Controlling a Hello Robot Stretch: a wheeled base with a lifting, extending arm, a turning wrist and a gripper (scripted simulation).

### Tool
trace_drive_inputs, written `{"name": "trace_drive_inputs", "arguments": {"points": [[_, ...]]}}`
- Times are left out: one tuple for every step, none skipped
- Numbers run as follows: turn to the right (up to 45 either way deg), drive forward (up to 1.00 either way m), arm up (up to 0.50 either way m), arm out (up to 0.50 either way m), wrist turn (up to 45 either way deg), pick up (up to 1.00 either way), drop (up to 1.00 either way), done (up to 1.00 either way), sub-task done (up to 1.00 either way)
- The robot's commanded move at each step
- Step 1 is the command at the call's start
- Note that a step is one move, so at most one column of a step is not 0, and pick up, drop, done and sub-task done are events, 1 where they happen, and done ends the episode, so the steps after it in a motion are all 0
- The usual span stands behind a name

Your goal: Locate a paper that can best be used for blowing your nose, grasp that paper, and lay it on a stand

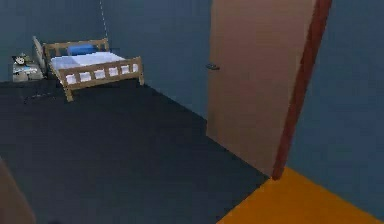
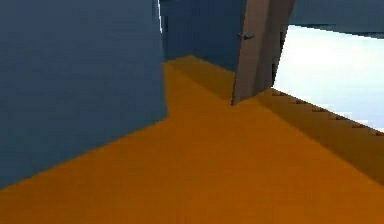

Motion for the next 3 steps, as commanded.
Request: {"name": "trace_drive_inputs", "arguments": {"points": [[0.0,0.45,0.0,0.0,0.0,0.0,0.0,0.0,0.0],[-36.0,0.0,0.0,0.0,0.0,0.0,0.0,0.0,0.0],[0.0,0.9,0.0,0.0,0.0,0.0,0.0,0.0,0.0]]}}
